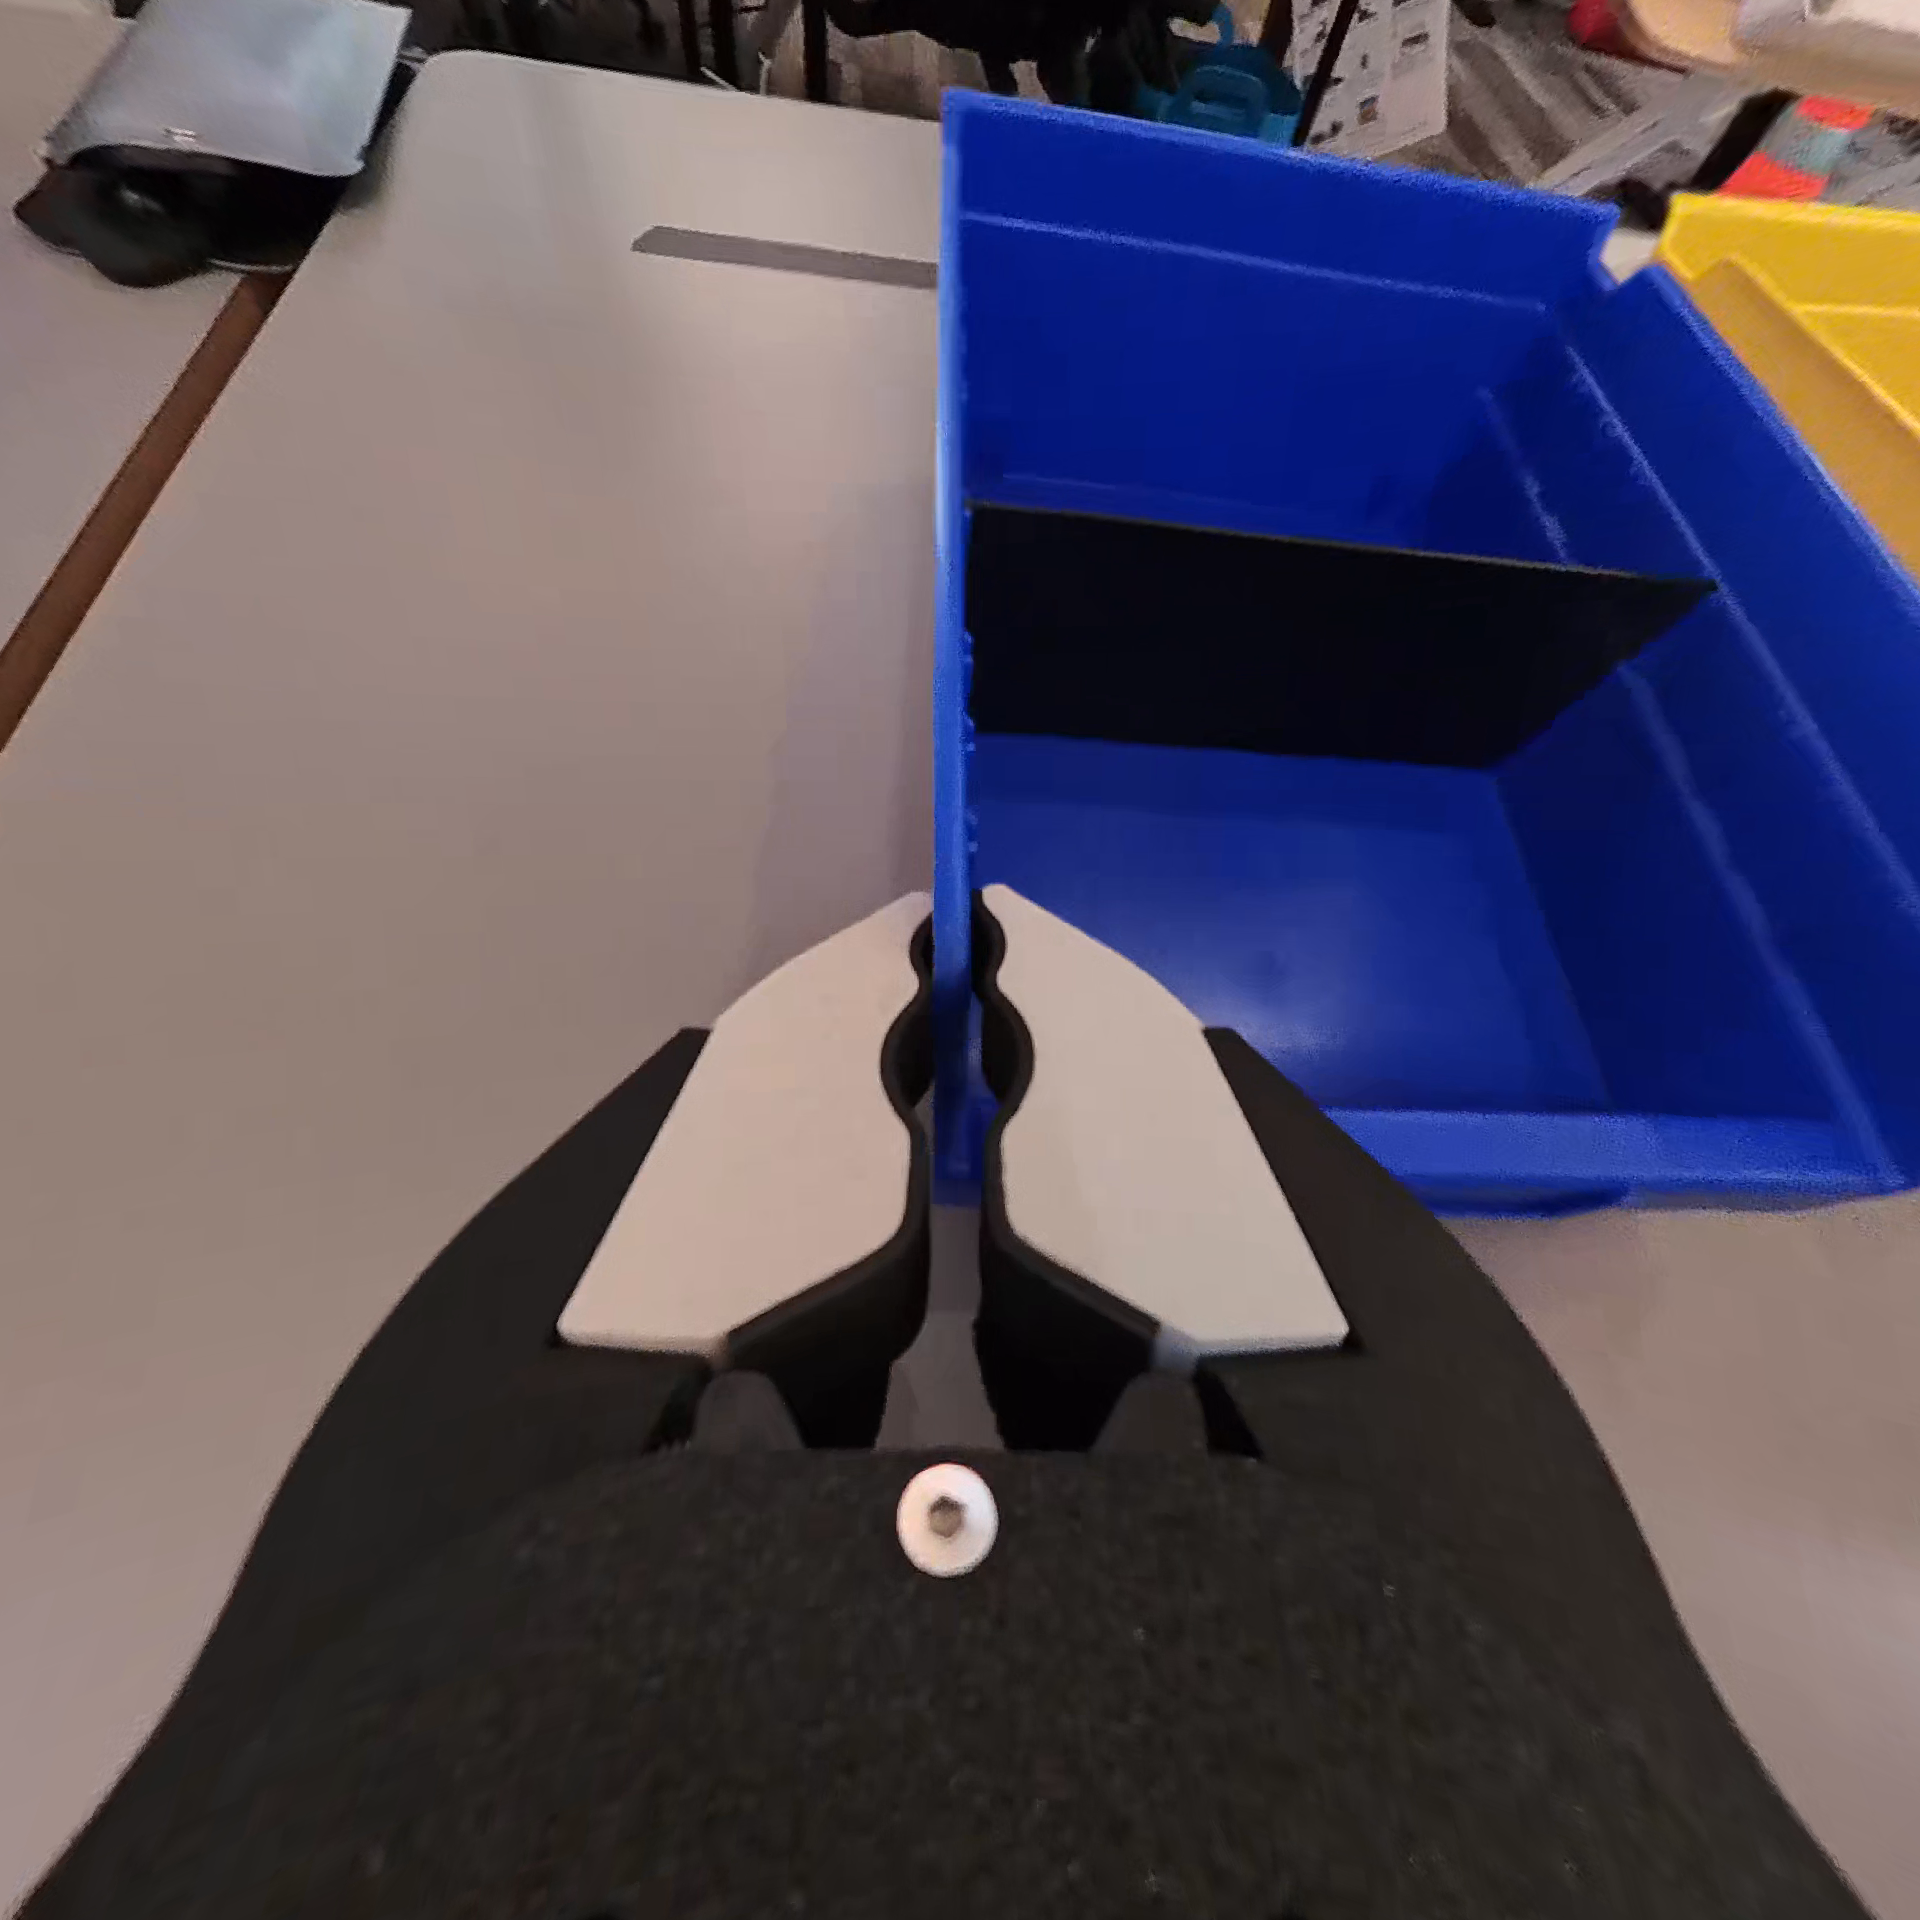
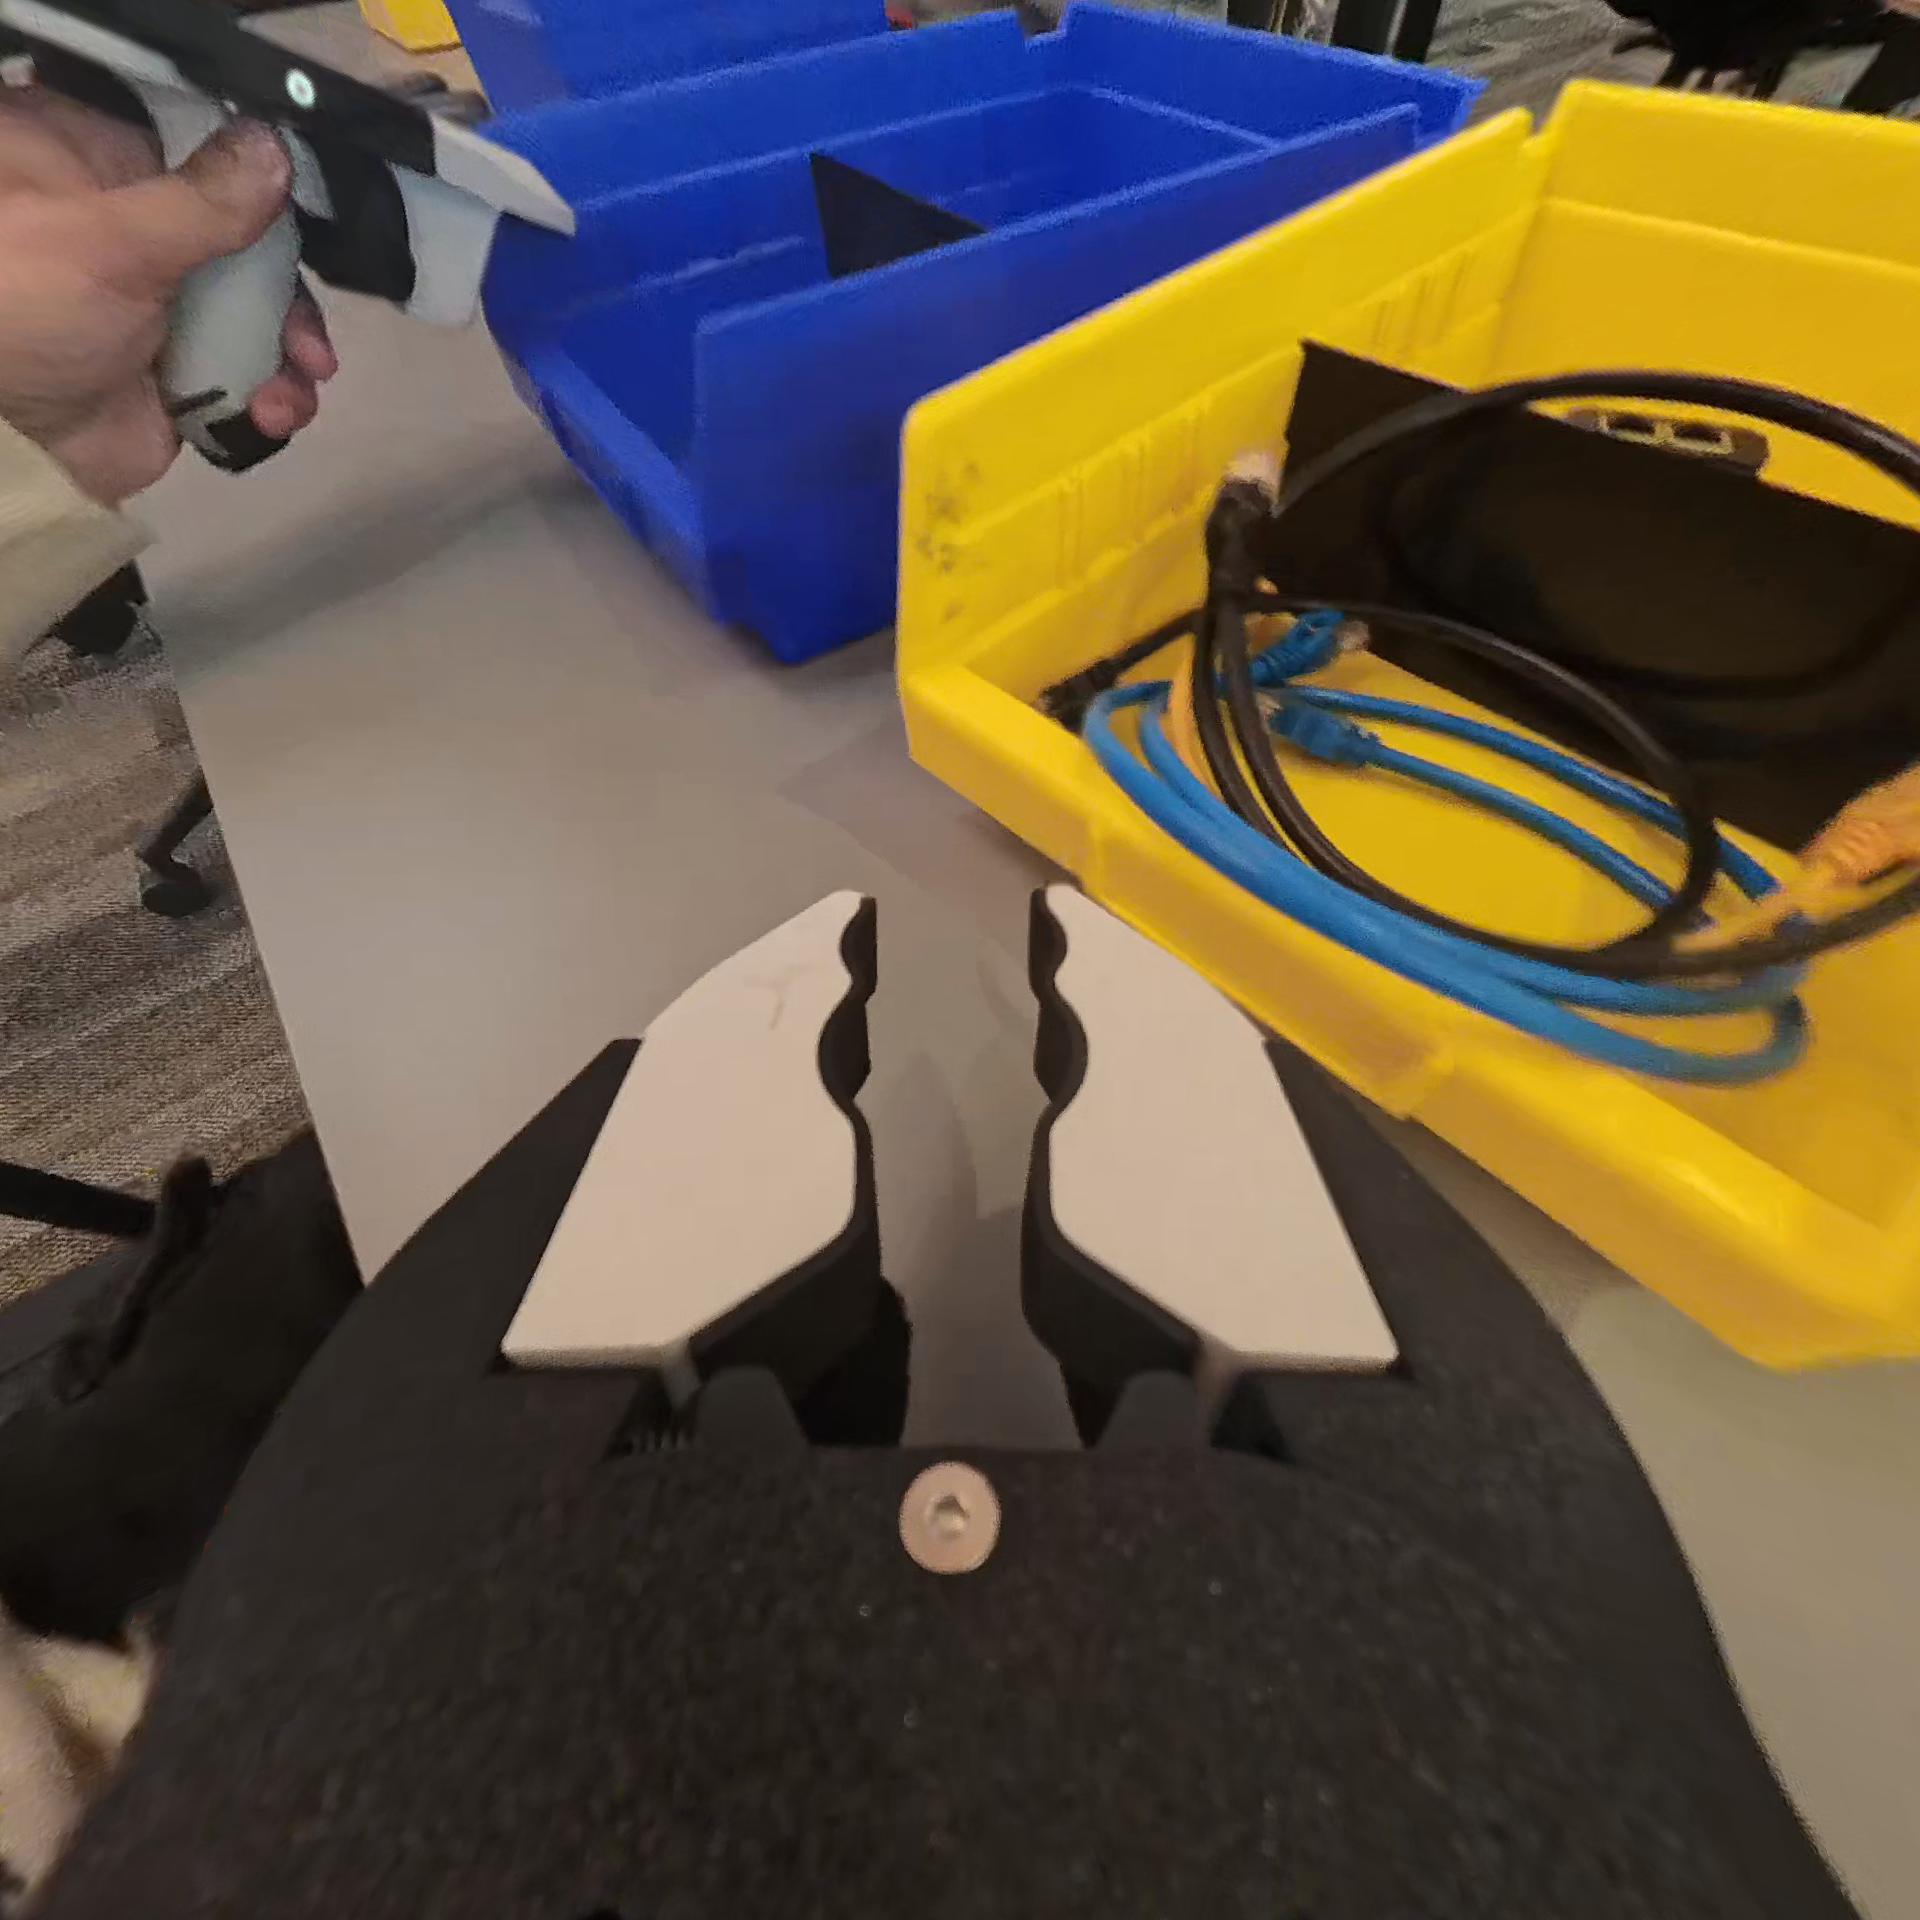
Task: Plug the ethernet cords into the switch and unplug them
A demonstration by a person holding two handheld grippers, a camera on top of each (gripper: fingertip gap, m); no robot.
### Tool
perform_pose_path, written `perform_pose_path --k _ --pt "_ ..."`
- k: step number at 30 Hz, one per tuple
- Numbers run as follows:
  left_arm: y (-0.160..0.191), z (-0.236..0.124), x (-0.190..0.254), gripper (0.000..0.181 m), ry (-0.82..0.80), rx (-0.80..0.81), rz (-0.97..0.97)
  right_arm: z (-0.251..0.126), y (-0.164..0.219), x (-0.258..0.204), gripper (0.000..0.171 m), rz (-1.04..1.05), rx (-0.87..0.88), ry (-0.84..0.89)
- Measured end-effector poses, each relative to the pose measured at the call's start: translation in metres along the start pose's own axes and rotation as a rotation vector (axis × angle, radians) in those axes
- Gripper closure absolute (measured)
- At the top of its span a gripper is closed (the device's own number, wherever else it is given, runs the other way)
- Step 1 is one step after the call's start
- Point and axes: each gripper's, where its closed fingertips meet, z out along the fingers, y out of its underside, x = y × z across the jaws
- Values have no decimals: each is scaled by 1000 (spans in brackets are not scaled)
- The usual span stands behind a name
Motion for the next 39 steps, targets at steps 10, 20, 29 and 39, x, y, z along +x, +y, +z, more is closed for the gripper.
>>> perform_pose_path --k 10,20,29,39 --pt "64 -95 61 178 -266 -19 -120 62 -29 -55 135 181 -43 28" --pt "79 -144 91 177 -381 35 -80 63 -48 -46 168 129 -39 264" --pt "-4 -192 141 178 -422 271 70 -11 -116 -34 167 107 122 261" --pt "-121 -122 353 177 -49 409 281 -202 -142 132 166 125 334 643"
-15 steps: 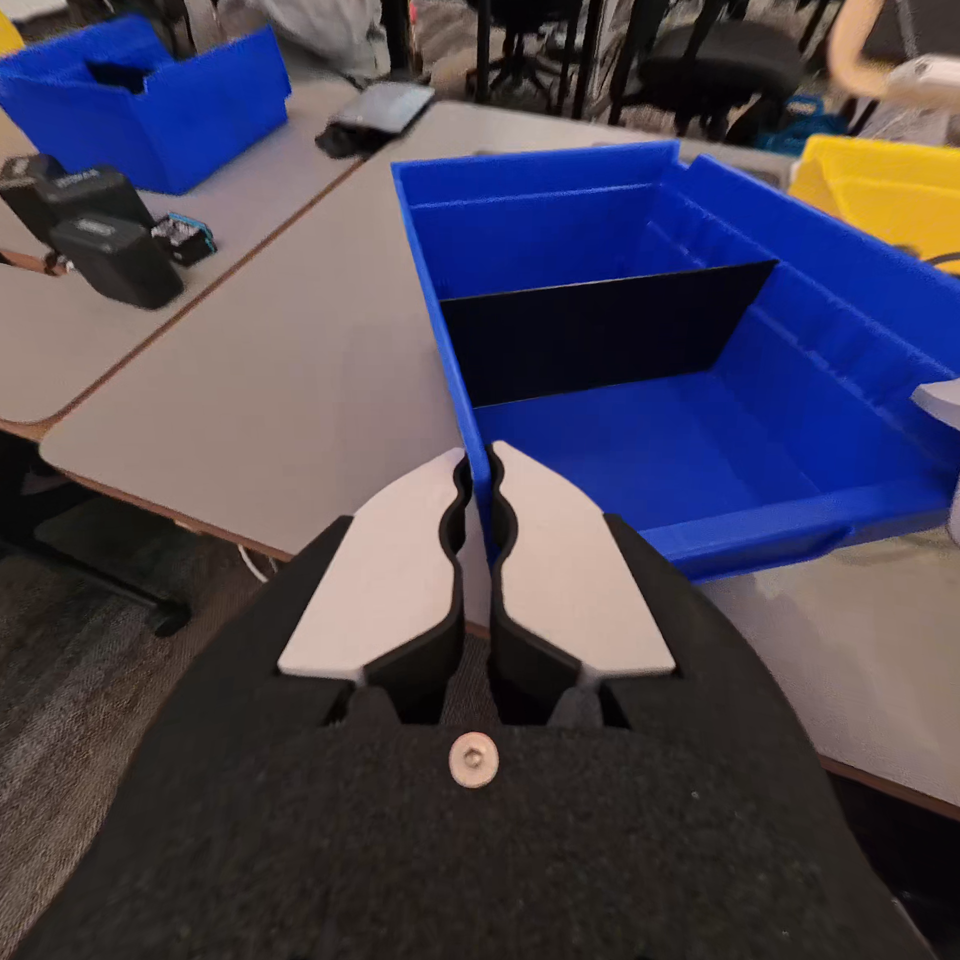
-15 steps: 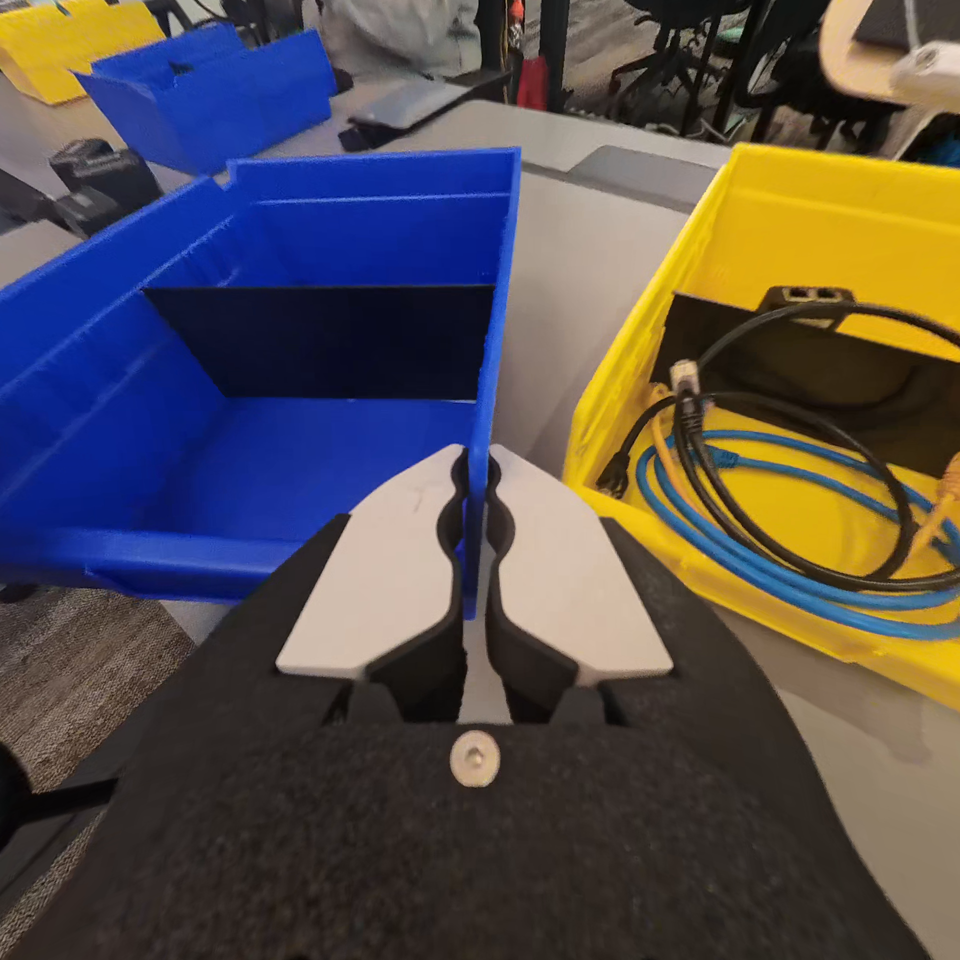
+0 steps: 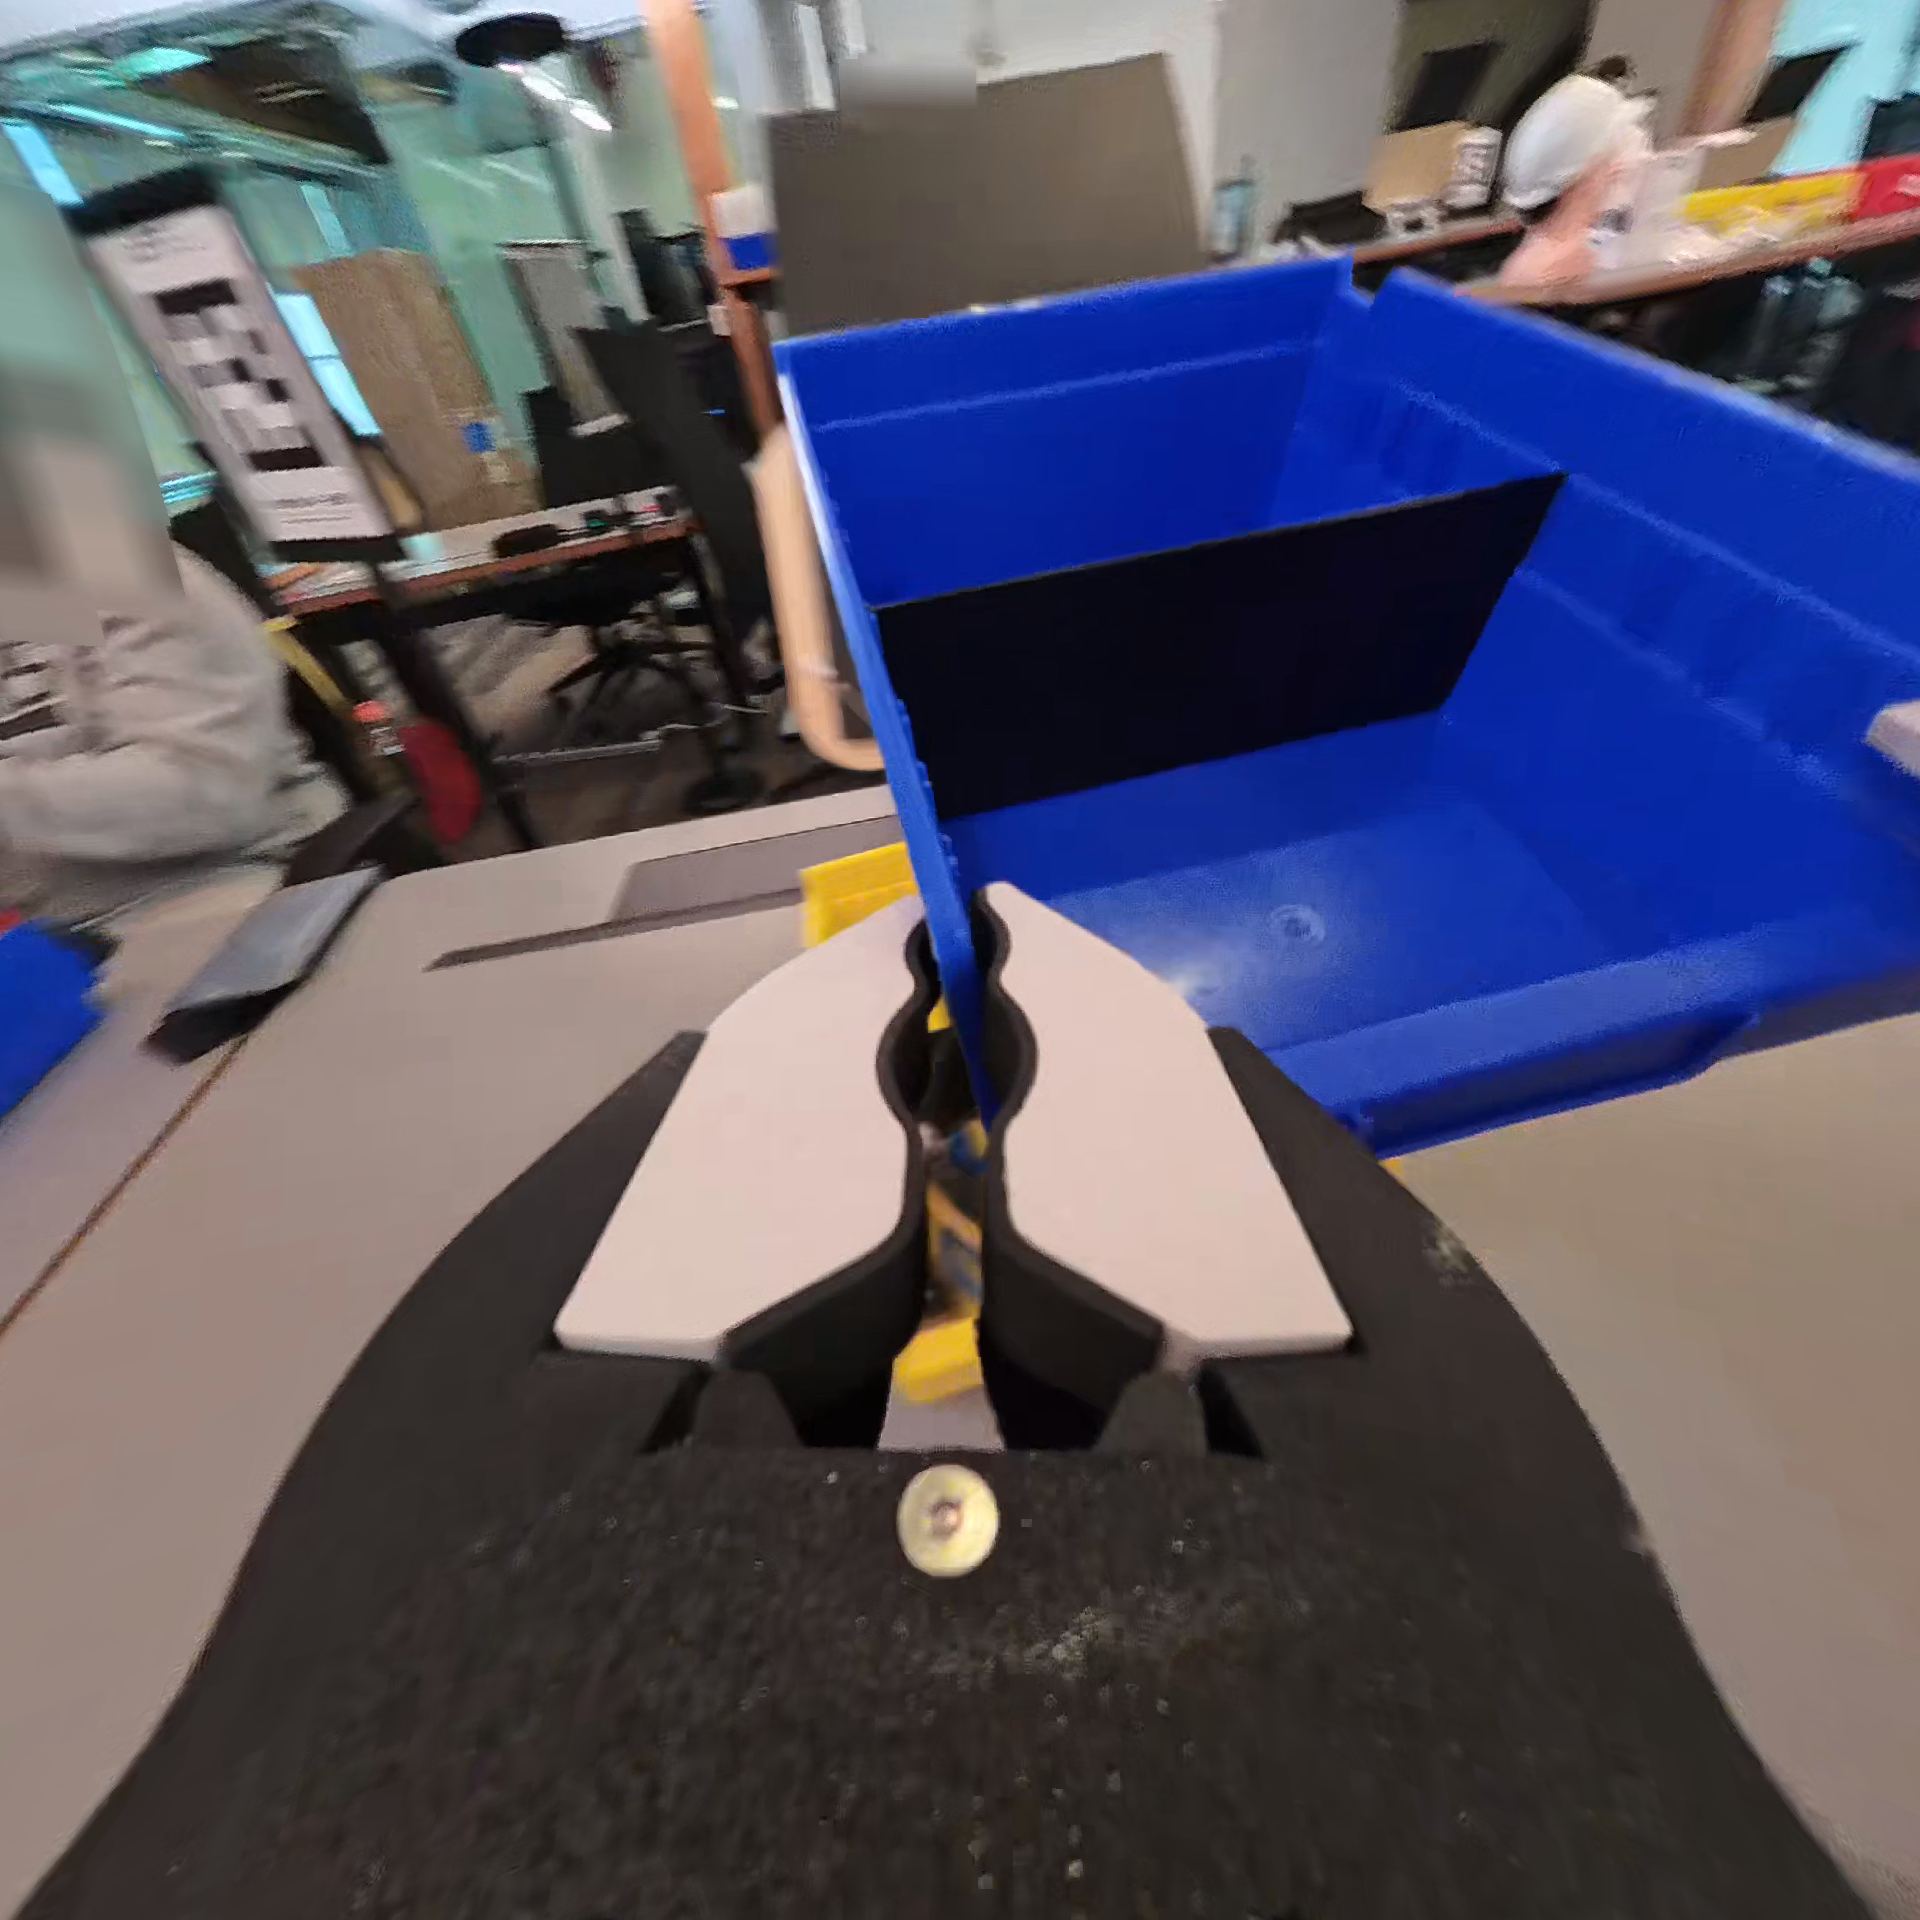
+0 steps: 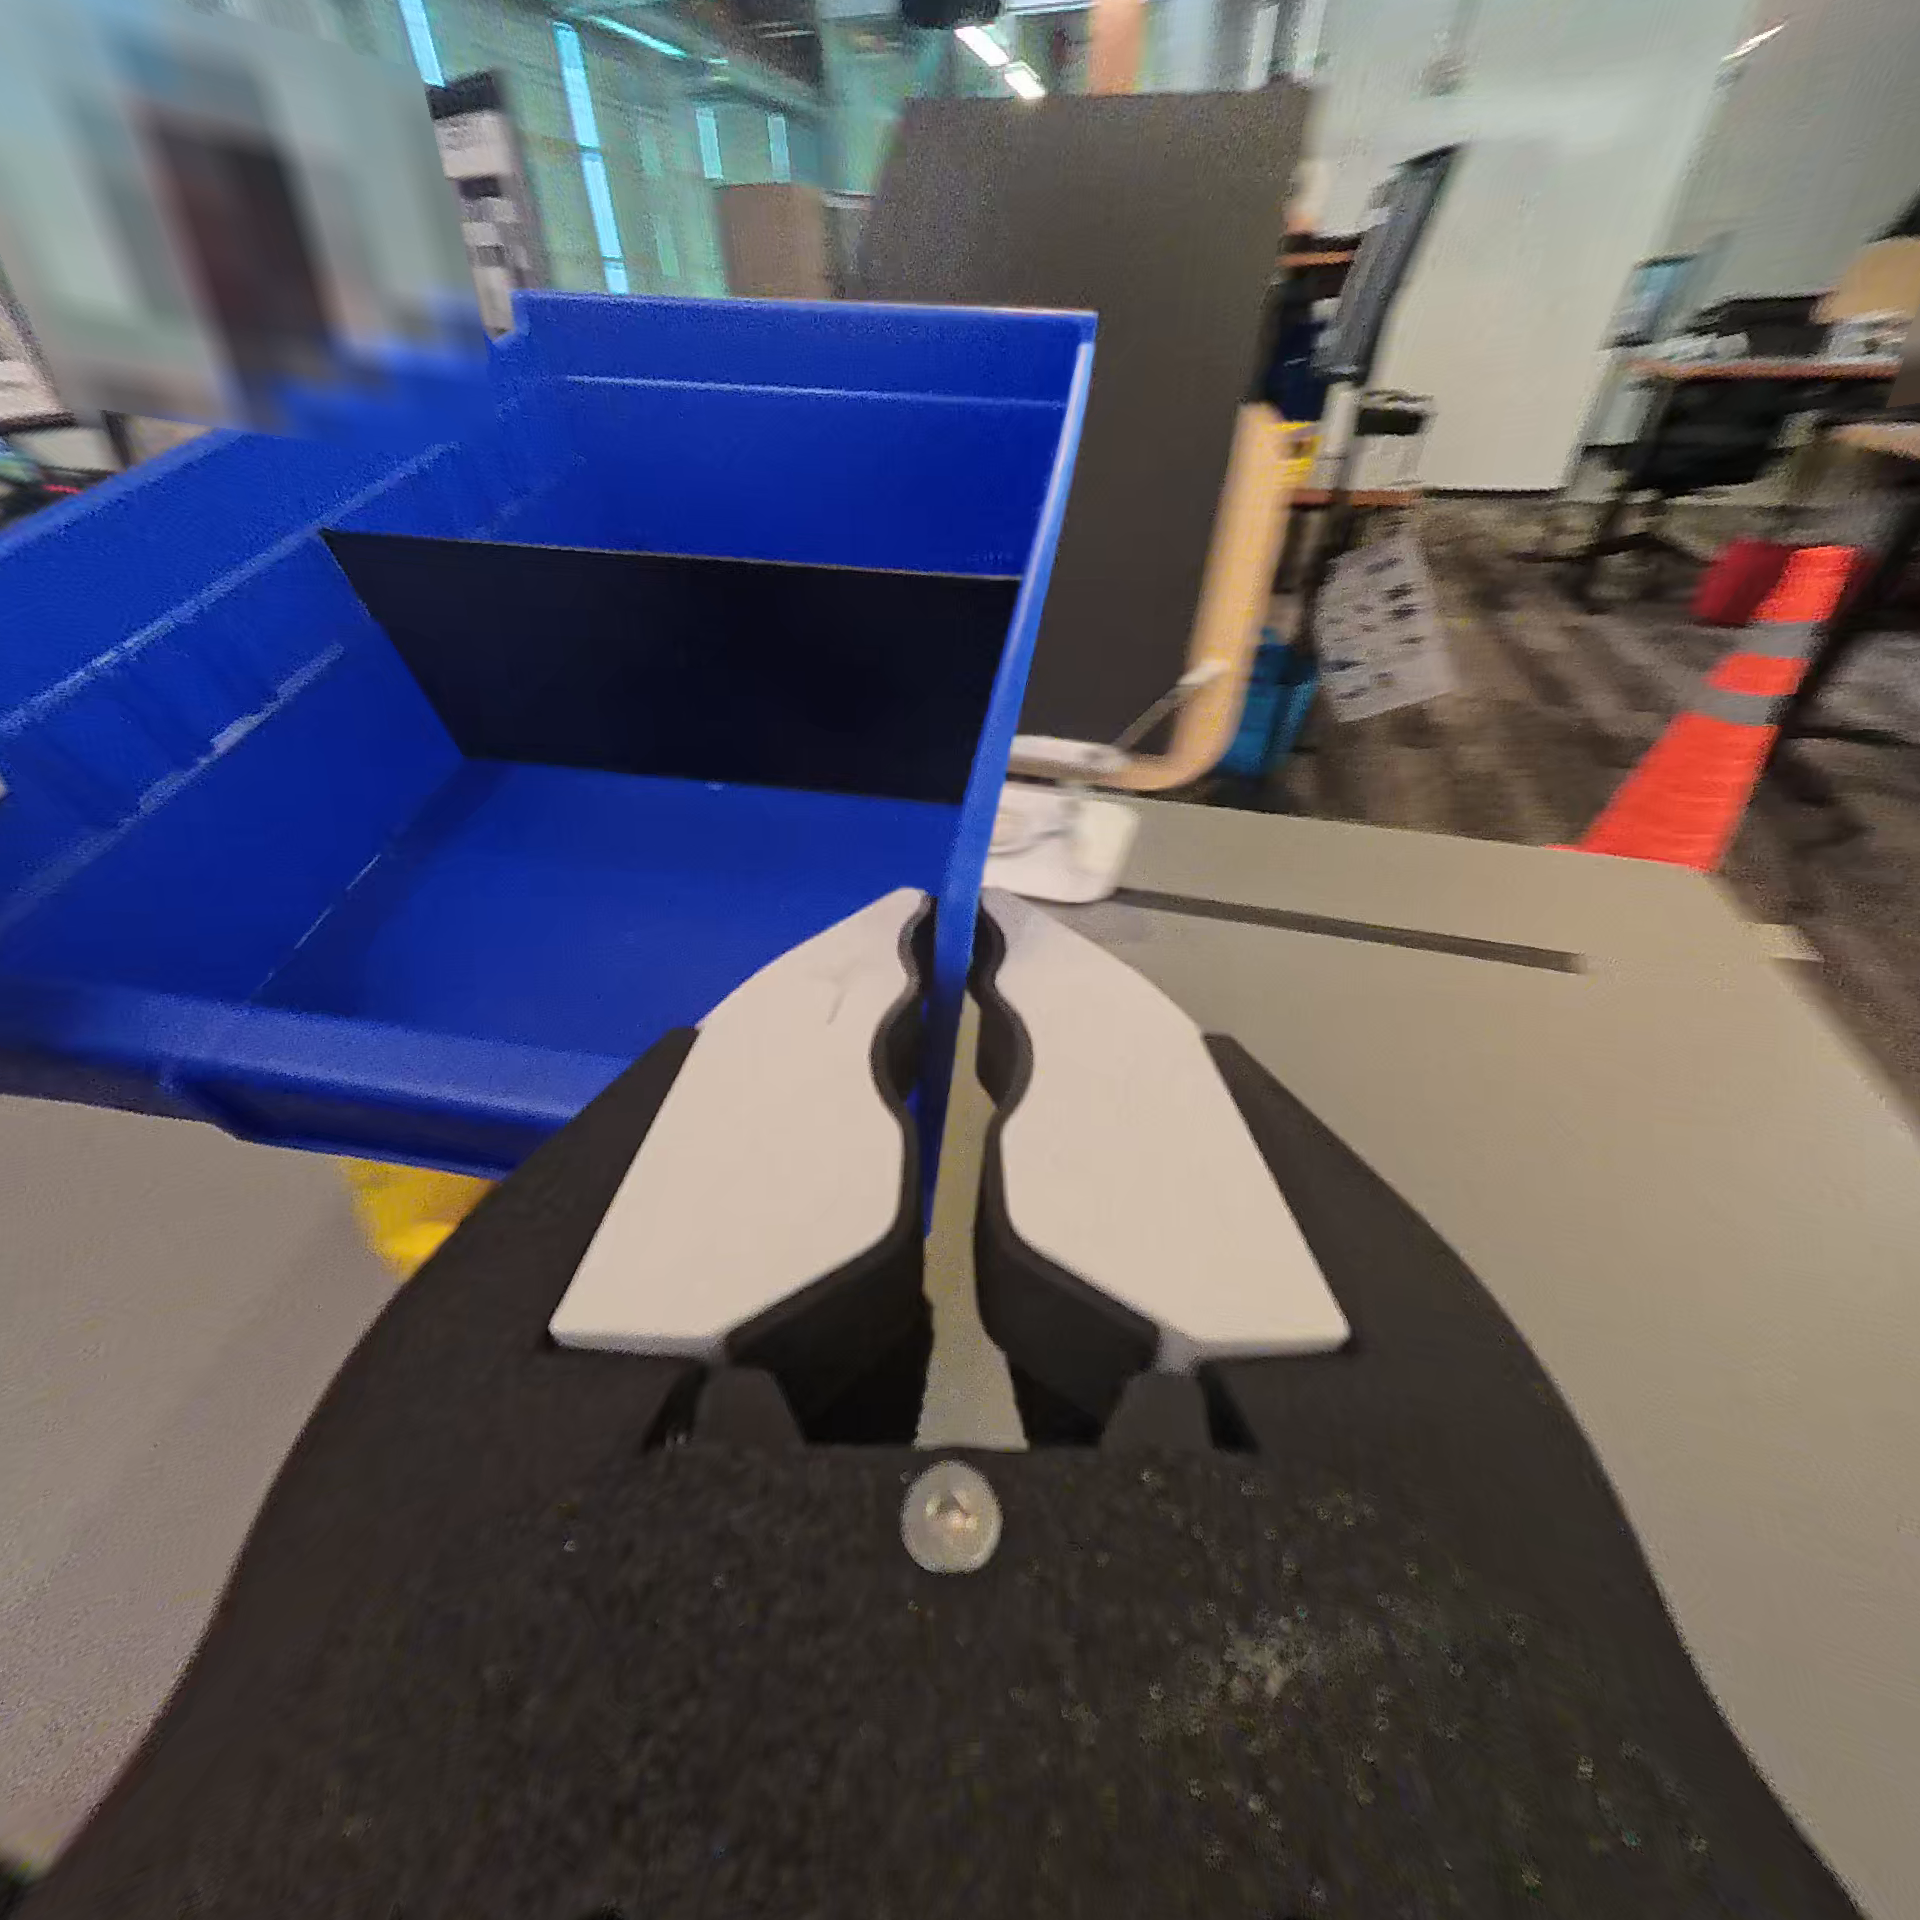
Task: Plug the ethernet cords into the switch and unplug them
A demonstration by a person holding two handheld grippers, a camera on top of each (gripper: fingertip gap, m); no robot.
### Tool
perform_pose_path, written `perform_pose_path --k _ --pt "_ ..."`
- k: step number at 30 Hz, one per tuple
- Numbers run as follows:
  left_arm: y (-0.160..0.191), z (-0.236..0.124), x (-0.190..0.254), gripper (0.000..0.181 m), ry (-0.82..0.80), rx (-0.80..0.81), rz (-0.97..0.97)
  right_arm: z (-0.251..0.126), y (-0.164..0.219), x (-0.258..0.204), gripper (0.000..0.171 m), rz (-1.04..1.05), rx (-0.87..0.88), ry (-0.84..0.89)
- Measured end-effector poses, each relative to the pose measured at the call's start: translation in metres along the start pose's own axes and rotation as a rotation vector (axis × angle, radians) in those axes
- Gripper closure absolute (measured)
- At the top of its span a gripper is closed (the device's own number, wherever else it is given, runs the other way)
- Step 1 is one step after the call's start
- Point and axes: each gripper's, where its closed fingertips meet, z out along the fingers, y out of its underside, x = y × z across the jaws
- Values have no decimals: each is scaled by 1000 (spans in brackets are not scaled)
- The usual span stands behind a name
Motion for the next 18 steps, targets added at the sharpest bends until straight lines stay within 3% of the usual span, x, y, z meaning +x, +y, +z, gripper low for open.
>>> perform_pose_path --k 4,9,13,18 --pt "13 64 113 176 199 -64 39 -8 17 118 166 17 -45 155" --pt "73 116 233 175 332 -210 57 -6 91 231 167 69 -216 237" --pt "107 125 278 174 399 -284 61 -14 138 269 167 150 -295 233" --pt "123 125 287 173 398 -279 59 -15 169 274 166 55 -309 224"
